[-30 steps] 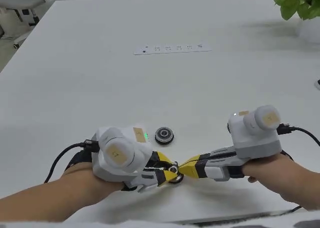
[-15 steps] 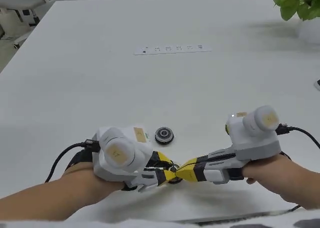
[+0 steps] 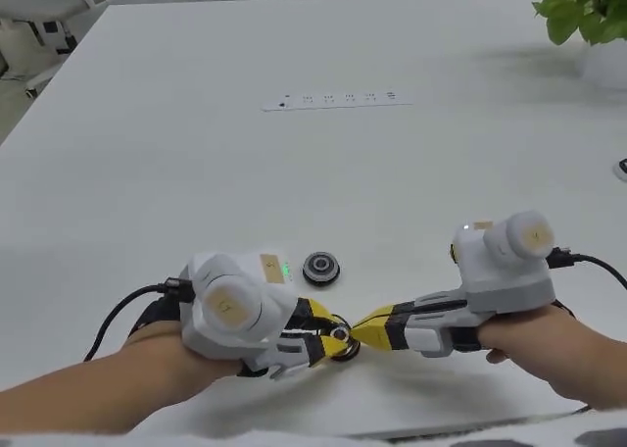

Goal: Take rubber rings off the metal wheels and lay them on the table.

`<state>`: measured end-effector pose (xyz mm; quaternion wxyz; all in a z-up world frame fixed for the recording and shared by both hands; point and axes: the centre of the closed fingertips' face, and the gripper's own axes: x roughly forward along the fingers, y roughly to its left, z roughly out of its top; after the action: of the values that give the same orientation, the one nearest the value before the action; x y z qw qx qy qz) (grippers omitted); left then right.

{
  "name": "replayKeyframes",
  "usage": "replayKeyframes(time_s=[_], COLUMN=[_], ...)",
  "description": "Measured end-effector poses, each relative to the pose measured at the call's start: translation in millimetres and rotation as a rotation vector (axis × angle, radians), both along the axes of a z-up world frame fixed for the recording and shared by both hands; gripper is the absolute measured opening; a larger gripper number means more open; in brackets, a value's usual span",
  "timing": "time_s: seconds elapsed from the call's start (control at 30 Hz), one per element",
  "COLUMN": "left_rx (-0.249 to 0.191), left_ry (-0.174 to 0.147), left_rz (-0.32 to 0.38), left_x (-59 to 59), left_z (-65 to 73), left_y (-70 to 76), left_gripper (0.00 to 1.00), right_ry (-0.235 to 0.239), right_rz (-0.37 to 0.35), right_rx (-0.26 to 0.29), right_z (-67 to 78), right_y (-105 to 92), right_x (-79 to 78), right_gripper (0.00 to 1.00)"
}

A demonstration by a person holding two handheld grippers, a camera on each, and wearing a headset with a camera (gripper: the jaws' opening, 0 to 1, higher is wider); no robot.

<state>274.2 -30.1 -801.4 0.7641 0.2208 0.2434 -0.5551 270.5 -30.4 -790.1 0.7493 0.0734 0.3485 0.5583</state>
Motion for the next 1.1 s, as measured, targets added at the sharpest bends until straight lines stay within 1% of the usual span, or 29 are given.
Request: replayKeyframes(time_s=[0.1, 0.13, 0.2, 0.3, 0.37, 0.4, 0.43, 0.53, 0.63, 0.73, 0.77, 0.83, 0.9, 1.1], left_rx=[0.003, 0.001, 0.003, 0.001, 0.001, 0.005, 0.003, -0.011, -0.016, -0.031, -0.045, -0.062, -0.073, -0.083], left_ry=[-0.012, -0.007, -0.009, 0.001, 0.015, 0.005, 0.005, 0.026, 0.032, 0.031, 0.027, 0.029, 0.029, 0.025], left_rz=[-0.012, -0.01, -0.013, -0.012, -0.019, -0.025, -0.027, -0.033, -0.036, -0.035, -0.034, -0.028, -0.023, -0.019], left_x=[1.1, 1.2, 1.4, 1.2, -1.2, -1.1, -1.5, -4.5, -6.3, -6.8, -10.1, -13.8, -14.8, -17.5], left_z=[0.0, -0.2, -0.4, -0.6, -0.9, -0.4, 0.3, 2.2, 3.7, 8.6, 15.9, 25.3, 30.1, 36.2], left_y=[-0.4, -0.6, -0.8, -0.6, -0.8, -0.9, -1.3, -3.3, -3.9, -4.6, -2.9, 0.3, 2.9, 12.0], left_gripper=[0.14, 0.14, 0.14, 0.14, 0.18, 0.18, 0.19, 0.23, 0.25, 0.27, 0.27, 0.29, 0.3, 0.36], right_ry=[-0.005, -0.008, -0.008, -0.007, -0.008, 0.001, 0.001, 0.005, 0.005, 0.004, 0.004, 0.005, 0.009, 0.005], right_rz=[-0.002, -0.002, 0.0, 0.0, -0.002, -0.002, -0.002, -0.002, -0.003, -0.004, -0.005, -0.009, -0.013, -0.011], right_rx=[0.0, -0.001, -0.002, -0.001, 0.001, 0.005, 0.006, 0.011, 0.016, 0.019, 0.022, 0.027, 0.033, 0.04], right_z=[0.4, 0.4, 0.1, 0.0, 0.5, 0.7, 0.8, 1.8, 2.5, 3.1, 3.5, 4.4, 5.1, 7.3], right_y=[-0.2, -0.3, -0.4, -0.5, -0.7, -0.5, -0.5, -0.2, -0.1, -0.1, 0.0, 0.0, -0.4, 0.7], right_x=[0.7, 0.9, 0.9, 0.9, 1.5, 0.8, 0.6, 0.1, 0.3, 0.8, 1.1, 1.8, 2.3, 2.5], right_gripper=[0.0, 0.0, 0.0, 0.0, 0.0, 0.0, 0.0, 0.0, 0.0, 0.0, 0.0, 0.0, 0.0, 0.0])
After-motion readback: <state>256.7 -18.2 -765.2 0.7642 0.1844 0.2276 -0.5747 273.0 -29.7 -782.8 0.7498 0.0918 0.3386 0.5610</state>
